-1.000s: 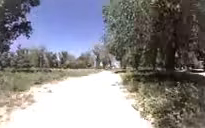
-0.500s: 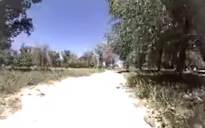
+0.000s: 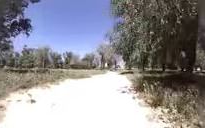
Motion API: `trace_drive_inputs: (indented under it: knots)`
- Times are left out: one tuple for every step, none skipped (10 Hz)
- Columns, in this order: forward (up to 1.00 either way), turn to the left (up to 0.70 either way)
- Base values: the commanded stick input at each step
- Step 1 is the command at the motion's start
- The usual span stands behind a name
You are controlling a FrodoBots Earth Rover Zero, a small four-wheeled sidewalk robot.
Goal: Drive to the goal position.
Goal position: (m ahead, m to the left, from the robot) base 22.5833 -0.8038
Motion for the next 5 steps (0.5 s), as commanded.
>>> trace_drive_inputs:
  knots:
    - [0.85, 0.00]
    - [0.85, 0.00]
    - [0.85, 0.00]
    - [0.85, 0.00]
    - [0.85, 0.00]
